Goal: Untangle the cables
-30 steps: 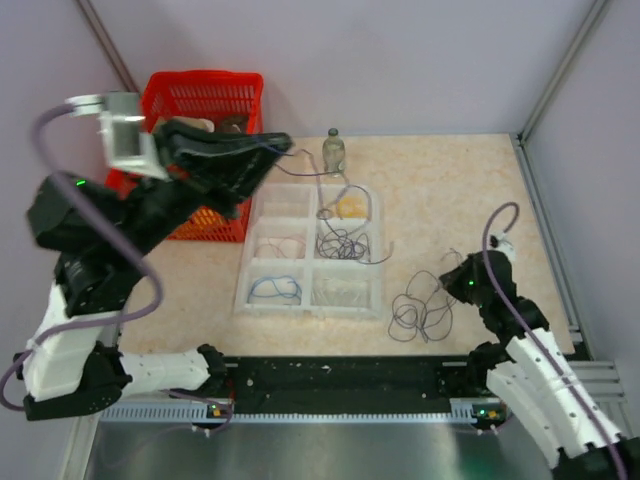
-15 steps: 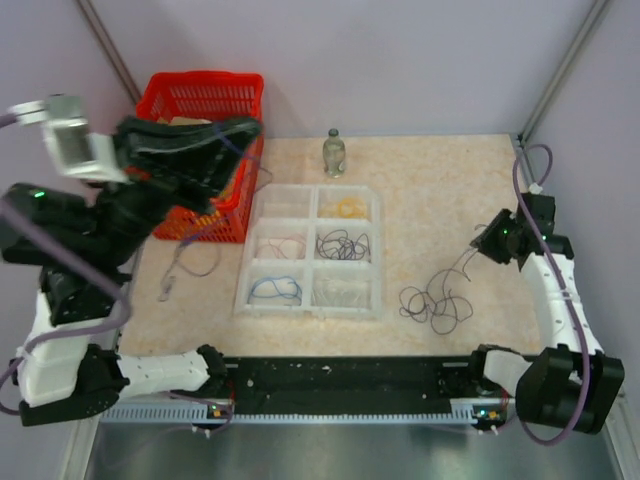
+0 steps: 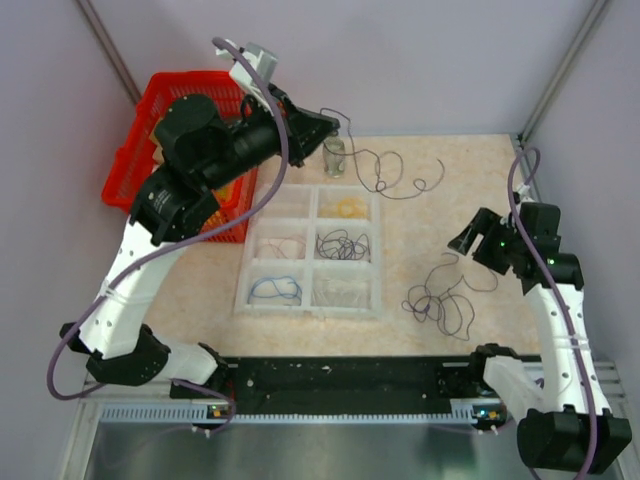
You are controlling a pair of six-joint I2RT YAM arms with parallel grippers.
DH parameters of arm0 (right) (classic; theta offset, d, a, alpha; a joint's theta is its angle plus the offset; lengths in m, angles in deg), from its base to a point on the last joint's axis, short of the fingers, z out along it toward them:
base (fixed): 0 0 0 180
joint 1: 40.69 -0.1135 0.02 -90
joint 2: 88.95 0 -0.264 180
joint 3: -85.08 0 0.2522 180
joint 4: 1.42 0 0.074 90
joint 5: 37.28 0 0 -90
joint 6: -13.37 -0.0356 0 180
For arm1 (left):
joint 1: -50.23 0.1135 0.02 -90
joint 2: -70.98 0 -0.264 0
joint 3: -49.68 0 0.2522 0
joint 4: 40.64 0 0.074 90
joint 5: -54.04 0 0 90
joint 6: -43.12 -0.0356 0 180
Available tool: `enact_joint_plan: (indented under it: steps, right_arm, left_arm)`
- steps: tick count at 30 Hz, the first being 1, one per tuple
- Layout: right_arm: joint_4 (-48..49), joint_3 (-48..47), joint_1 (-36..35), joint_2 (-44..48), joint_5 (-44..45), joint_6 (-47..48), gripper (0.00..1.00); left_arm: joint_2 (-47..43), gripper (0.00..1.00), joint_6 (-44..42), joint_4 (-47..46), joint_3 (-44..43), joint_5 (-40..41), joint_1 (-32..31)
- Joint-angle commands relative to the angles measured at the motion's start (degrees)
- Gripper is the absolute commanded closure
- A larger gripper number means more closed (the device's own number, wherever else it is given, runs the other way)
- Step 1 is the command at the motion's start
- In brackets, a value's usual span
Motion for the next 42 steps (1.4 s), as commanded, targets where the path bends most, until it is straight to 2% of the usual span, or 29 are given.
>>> enact_joint_plan:
  steps: [1,4,9,28,34,42]
  right_arm:
    - [-1.99,-2.9,-0.42,3.29,-2.05,0.91,0.28]
    - [-1.38,-1.59,-0.42,5.58,-3.89,0.39,0.27]
    - [-0.76,-0.88,-0.42,6.2,-5.48,0.3,0.27]
    - [-0.32,-1.58,-0.42,6.99,-7.33,0.39,0.27]
    - [-0.14,-1.41,-0.42,7.25,-6.8,0.65,0.27]
    - [0.65,-0.79,-0.42,6.99,-7.68,0.39,0.27]
  left_arm:
    - [1.24,1.0,7.14,-0.98,-3.4,-9.75,5.12]
    - [2.47,1.0,9.08,-2.47,-2.01,-12.65,7.23]
    - [2.3,1.0,10.14,-4.58,4.14,-13.1,8.73]
    - [1.33,1.0,10.67,-11.17,19.61,-12.57,8.99]
    - [1.51,1.0,12.78,-13.72,23.48,-15.21,8.99]
    - [-0.07,1.0,12.51,-13.46,28.15,-13.72,9.34]
